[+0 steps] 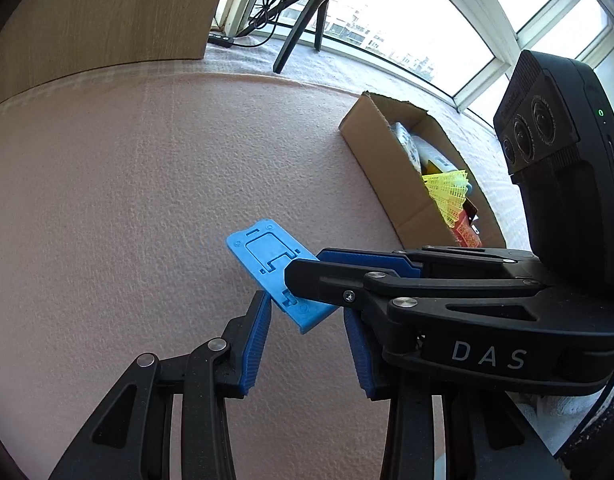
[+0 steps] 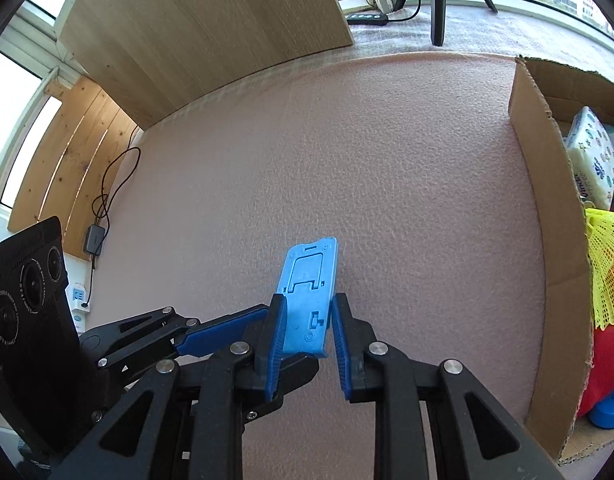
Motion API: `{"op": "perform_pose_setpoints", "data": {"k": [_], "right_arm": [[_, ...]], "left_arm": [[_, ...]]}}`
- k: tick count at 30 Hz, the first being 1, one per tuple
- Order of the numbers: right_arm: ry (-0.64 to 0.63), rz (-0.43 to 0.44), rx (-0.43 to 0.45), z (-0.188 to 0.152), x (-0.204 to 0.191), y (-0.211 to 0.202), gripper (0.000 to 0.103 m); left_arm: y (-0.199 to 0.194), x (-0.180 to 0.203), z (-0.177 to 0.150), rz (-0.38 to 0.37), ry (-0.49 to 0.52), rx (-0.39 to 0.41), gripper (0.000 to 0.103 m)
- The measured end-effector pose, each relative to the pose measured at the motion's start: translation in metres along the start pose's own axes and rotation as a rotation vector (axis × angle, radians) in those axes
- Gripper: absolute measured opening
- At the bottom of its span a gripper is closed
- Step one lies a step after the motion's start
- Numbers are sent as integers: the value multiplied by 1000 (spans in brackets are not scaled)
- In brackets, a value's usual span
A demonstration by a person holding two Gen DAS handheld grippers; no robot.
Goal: Organize objects
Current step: 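Close the right tool on the blue phone stand, then carry the phone stand into the box and open the right tool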
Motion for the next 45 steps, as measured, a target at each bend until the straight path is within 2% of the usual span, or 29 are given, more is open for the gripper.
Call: {"op": "perform_pose_setpoints", "data": {"k": [7, 15, 25, 34, 39, 45], "right_arm": [[45, -27, 71, -13, 30, -48, 21], [131, -57, 148, -34, 77, -105, 21], [235, -117, 217, -48, 138, -151, 21], [291, -130, 247, -53, 175, -174, 21], [306, -135, 279, -50, 187, -187, 21], [336, -146, 314, -50, 199, -199, 21]], "left_arm": [[-2, 59, 2, -38, 83, 7, 40], [6, 131, -1, -126, 168, -9, 40], [41, 210, 6, -217, 245, -58, 40], [71, 244, 14, -278, 246, -110, 40], [80, 251, 26, -254, 247, -87, 42], [79, 235, 42, -206, 208, -41, 42]]}}
Point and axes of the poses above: each gripper's, at about its wrist camera, not at the fingertips, and y roughly the way its jaws point, x to its right, z to its top, the point moved 6 cm from there along y, roughly the way its jaws point, and after that the axes turned 1 degree about -y, right-handed, at the moved point
